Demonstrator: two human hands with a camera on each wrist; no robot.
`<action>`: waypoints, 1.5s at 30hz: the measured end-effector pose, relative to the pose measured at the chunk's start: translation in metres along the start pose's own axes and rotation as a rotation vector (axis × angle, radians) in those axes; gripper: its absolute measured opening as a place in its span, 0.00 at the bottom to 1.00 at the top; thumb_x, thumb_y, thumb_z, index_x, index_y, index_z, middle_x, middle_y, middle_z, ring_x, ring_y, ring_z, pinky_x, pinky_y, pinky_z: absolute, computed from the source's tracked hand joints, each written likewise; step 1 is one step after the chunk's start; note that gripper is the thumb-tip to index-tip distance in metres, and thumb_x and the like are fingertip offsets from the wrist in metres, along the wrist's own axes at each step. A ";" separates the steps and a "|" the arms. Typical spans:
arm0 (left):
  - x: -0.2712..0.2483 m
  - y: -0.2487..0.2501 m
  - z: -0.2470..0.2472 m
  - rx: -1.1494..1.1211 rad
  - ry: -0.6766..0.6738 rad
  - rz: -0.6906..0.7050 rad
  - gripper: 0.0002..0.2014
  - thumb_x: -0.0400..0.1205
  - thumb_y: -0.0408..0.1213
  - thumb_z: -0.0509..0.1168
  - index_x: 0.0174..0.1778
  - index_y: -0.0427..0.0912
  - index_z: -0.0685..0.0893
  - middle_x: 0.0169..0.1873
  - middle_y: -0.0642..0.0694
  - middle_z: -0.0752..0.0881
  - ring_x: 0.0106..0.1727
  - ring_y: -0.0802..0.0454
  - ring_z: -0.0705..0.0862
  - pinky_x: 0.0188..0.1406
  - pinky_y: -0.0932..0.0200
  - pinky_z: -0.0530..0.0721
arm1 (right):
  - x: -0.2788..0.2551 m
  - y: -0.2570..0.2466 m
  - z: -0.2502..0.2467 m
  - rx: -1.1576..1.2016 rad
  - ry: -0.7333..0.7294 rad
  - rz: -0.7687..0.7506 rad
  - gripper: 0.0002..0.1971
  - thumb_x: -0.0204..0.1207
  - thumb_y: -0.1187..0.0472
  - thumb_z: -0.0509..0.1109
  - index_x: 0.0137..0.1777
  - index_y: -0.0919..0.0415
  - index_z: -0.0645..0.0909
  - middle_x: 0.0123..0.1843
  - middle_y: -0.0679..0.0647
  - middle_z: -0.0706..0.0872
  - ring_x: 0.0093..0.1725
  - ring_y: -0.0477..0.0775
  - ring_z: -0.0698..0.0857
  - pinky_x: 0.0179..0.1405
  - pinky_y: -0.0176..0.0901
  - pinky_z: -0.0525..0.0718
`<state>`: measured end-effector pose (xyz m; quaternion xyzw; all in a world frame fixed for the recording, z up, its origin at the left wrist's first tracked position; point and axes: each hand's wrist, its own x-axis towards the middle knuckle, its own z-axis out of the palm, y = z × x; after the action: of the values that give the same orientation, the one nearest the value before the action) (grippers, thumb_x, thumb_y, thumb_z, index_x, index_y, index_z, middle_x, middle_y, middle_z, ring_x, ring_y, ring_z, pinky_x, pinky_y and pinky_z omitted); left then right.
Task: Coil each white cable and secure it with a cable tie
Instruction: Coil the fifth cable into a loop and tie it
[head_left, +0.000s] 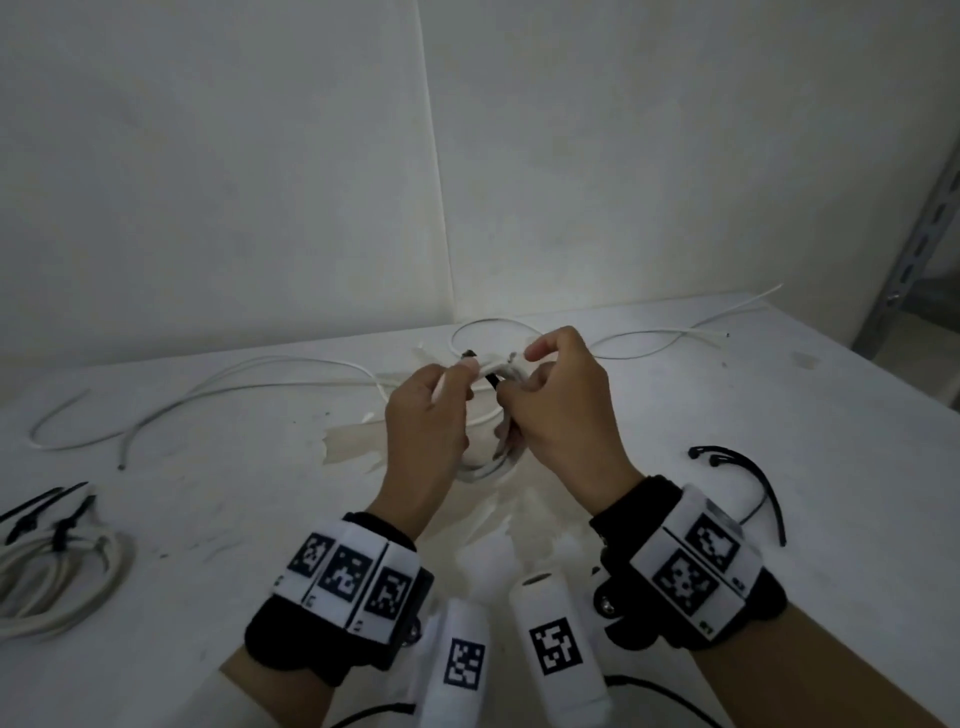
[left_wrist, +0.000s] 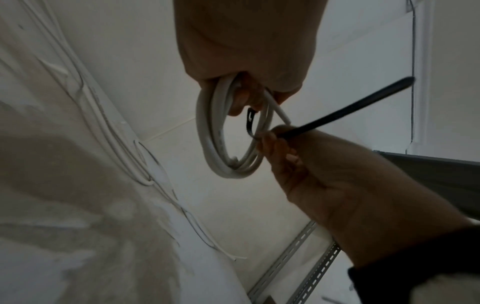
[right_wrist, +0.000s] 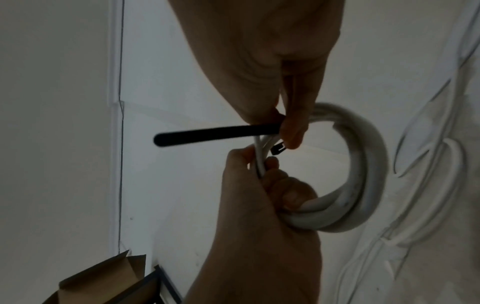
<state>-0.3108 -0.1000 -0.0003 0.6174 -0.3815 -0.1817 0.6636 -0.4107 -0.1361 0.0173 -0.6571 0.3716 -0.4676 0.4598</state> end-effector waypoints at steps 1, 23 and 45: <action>-0.002 -0.001 -0.001 0.002 -0.009 -0.004 0.15 0.80 0.39 0.64 0.28 0.39 0.75 0.16 0.51 0.70 0.15 0.60 0.67 0.17 0.63 0.69 | -0.001 -0.001 0.004 0.019 -0.002 -0.013 0.13 0.72 0.72 0.70 0.46 0.59 0.69 0.31 0.55 0.77 0.15 0.40 0.78 0.13 0.29 0.72; 0.012 0.005 -0.034 -0.203 -0.128 -0.046 0.16 0.85 0.45 0.57 0.51 0.38 0.85 0.14 0.56 0.67 0.16 0.60 0.64 0.16 0.69 0.66 | -0.011 0.006 0.015 0.083 -0.354 -0.440 0.02 0.73 0.61 0.70 0.42 0.59 0.82 0.42 0.49 0.79 0.39 0.37 0.82 0.41 0.26 0.78; 0.004 0.004 -0.024 -0.255 -0.115 -0.133 0.17 0.86 0.47 0.52 0.48 0.42 0.84 0.13 0.58 0.63 0.15 0.62 0.60 0.15 0.69 0.63 | -0.005 -0.003 0.018 -0.038 -0.171 -0.087 0.14 0.74 0.61 0.71 0.30 0.70 0.81 0.24 0.55 0.81 0.17 0.42 0.77 0.20 0.33 0.76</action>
<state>-0.2917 -0.0857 0.0055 0.5406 -0.3513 -0.3072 0.7000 -0.3945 -0.1262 0.0167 -0.7188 0.3109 -0.4220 0.4567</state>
